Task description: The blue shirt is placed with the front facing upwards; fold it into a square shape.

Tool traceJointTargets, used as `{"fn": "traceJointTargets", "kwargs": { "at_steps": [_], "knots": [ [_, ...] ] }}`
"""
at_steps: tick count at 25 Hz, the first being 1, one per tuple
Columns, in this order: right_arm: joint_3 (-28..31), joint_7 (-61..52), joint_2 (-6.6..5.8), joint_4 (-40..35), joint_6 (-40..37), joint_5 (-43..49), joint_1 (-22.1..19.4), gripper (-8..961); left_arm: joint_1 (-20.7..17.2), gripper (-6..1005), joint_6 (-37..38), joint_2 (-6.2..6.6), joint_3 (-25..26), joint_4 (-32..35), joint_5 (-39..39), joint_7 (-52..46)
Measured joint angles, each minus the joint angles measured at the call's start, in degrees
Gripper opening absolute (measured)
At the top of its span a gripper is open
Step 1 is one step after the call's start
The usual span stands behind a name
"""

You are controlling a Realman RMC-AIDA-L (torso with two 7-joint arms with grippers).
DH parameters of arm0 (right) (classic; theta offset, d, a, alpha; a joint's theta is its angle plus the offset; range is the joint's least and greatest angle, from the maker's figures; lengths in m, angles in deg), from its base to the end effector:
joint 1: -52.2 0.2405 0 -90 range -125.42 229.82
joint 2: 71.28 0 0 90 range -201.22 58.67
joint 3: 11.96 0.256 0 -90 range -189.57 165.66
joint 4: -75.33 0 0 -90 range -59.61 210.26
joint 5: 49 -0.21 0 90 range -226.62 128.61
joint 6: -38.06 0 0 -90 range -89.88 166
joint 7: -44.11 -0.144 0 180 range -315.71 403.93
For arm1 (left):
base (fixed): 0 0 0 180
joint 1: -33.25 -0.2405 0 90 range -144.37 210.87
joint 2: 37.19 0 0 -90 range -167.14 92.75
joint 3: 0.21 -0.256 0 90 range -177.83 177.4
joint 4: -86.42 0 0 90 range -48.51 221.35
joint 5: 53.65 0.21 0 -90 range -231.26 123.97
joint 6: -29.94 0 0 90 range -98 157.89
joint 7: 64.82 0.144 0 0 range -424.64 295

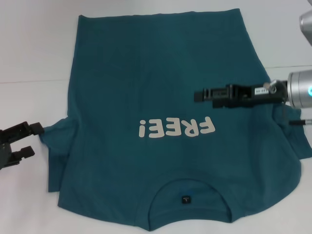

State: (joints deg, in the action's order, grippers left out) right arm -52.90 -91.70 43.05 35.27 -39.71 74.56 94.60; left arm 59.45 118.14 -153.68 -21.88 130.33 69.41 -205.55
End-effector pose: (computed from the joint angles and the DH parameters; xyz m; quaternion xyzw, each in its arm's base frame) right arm 0.2265 0.4113 0.0341 -0.8001 0.5509 0.1990 0.1299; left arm -0.3254 0.3230 0.0699 -0.6358 -0.6913 -0.3175 0.1306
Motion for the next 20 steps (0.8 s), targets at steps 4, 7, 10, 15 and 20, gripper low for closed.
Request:
{"fn": "traceJointTargets", "kwargs": {
  "at_steps": [4,7,10,15,20],
  "knots": [
    [0.15,-3.2,-0.49,0.1,2.42,0.0,1.6,942,0.67,868,-3.97,0.09,-0.06,-2.02,-0.01,-1.09],
    [0.15,-3.79,-0.59,0.36,3.54,0.0,2.1,942,1.7,864,-8.1,0.21,-0.65,-4.45,0.02,-0.64],
    [0.16,-3.85,-0.6,0.54,4.03,0.0,2.23,942,2.91,860,-12.84,0.48,-2.78,-6.99,0.06,0.22],
    [0.17,-3.86,-0.6,0.62,4.16,0.01,2.02,942,4.04,852,-18.72,0.5,-7.09,-8.46,0.09,0.6],
    [0.16,-3.88,-0.6,0.62,4.31,0.01,1.72,943,4.99,845,-22.71,0.42,-10.33,-10.38,0.21,0.58]
  ]
}}
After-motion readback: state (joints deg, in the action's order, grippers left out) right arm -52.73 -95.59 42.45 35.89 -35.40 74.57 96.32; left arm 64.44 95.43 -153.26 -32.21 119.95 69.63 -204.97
